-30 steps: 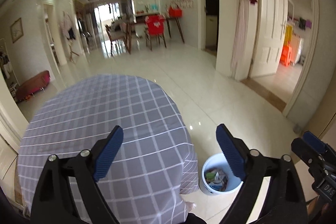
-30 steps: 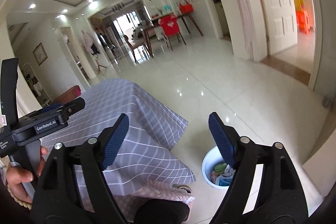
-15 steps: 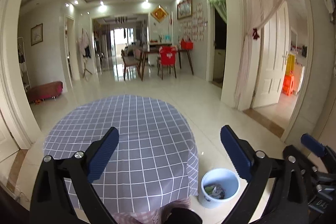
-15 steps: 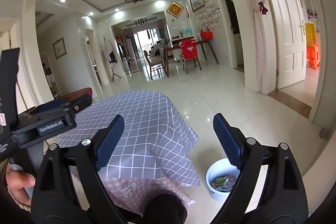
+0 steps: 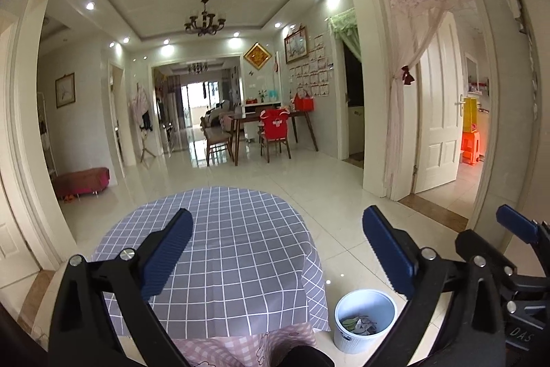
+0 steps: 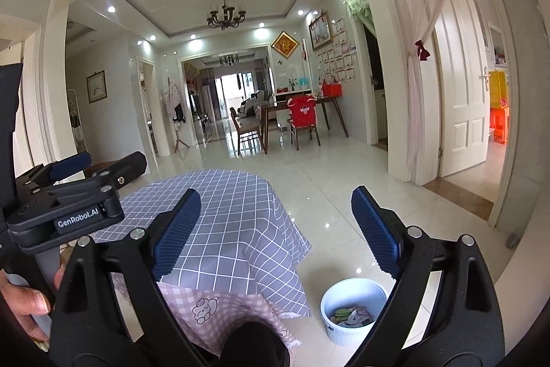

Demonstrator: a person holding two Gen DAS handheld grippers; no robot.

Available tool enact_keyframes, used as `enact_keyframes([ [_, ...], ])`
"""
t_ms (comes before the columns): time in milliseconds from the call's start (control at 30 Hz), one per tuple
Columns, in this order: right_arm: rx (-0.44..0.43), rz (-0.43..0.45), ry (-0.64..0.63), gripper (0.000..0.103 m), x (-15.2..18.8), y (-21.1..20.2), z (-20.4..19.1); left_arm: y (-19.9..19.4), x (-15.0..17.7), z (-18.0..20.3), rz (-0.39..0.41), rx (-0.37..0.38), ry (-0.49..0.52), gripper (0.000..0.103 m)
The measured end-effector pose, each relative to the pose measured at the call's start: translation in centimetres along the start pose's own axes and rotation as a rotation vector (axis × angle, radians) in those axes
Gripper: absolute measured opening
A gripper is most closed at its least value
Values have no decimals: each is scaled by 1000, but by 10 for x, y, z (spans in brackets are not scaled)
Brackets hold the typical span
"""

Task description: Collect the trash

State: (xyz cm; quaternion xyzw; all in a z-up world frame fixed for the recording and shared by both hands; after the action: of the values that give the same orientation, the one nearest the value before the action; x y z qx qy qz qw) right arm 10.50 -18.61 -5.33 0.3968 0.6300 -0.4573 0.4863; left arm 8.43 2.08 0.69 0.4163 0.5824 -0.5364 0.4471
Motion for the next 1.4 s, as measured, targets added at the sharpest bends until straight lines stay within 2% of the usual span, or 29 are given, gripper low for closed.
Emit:
enact_keyframes([
  [633,15,4,22,88,11,-5,7,4,7,-11,-21,18,-1,97],
  [1400,21,11,26,89,7,-6,6,12,15,-4,-25,28,18,97],
])
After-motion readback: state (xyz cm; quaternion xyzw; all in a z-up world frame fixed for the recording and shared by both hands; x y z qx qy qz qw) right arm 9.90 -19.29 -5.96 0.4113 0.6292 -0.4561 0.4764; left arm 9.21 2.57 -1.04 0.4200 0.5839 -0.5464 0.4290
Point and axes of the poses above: each gripper's, at about its wrist camera, not at the fingertips, and y roughly the way its jaws point, z to its right, x to its underside, the point moved 8 cm from there along y, roughly the way its jaws point, and after that the axes turned 4 degrees about -y, right-handed, at the moved point
